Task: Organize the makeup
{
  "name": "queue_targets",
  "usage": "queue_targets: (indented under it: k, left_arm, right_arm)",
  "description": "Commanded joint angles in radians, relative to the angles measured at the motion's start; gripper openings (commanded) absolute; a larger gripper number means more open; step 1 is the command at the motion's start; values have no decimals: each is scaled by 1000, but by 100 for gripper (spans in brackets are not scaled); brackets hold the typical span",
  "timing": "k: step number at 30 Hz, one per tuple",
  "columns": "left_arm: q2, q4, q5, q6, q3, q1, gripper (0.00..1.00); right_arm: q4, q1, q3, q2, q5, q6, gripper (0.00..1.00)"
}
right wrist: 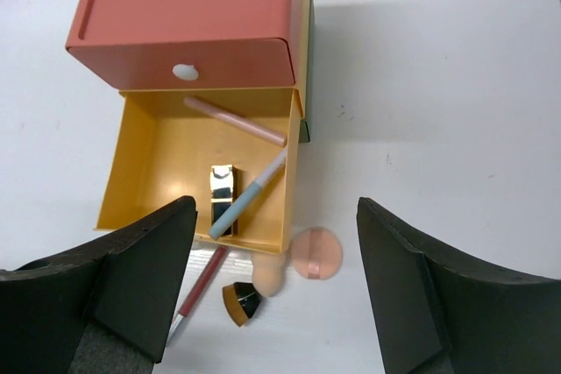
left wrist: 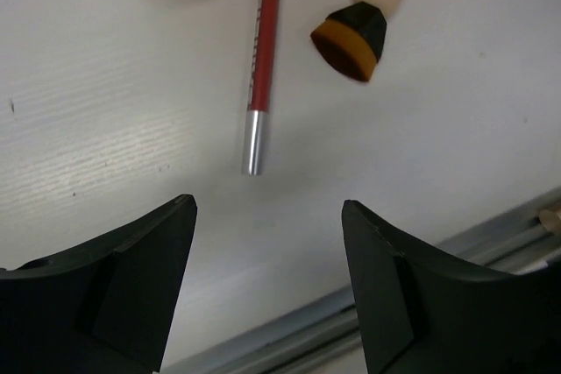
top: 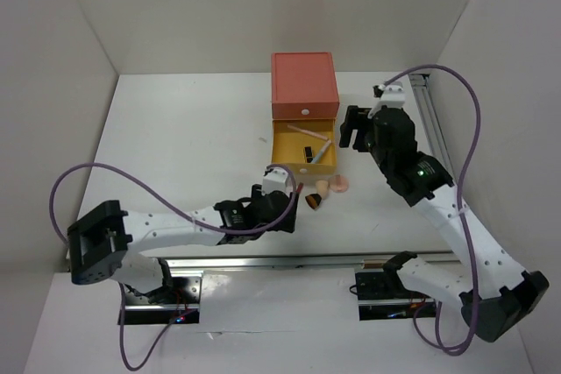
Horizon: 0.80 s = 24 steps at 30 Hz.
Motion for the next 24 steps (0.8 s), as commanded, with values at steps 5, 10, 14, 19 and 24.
queue_targets:
  k: [5, 10, 14, 19, 24]
  left_arm:
    - [210, 196, -185, -10, 33, -30, 80]
    - [307, 236, -215, 6, 77, -30, 79]
    - [372, 268, -239, 32, 86, -30, 79]
    - [448, 316, -259, 59, 109, -30, 73]
    - [508, 260, -261, 40, 154, -30, 46]
  right_arm:
    - [-68, -43, -37, -79, -47, 74, 81]
    - [-77, -64, -46, -79, -98, 74, 81]
    - [-77, -64, -46, -79, -121, 74, 81]
    - [-100, -73, -46, -79, -110, 74, 81]
    - [-111, -74, -56, -108, -110, 74, 81]
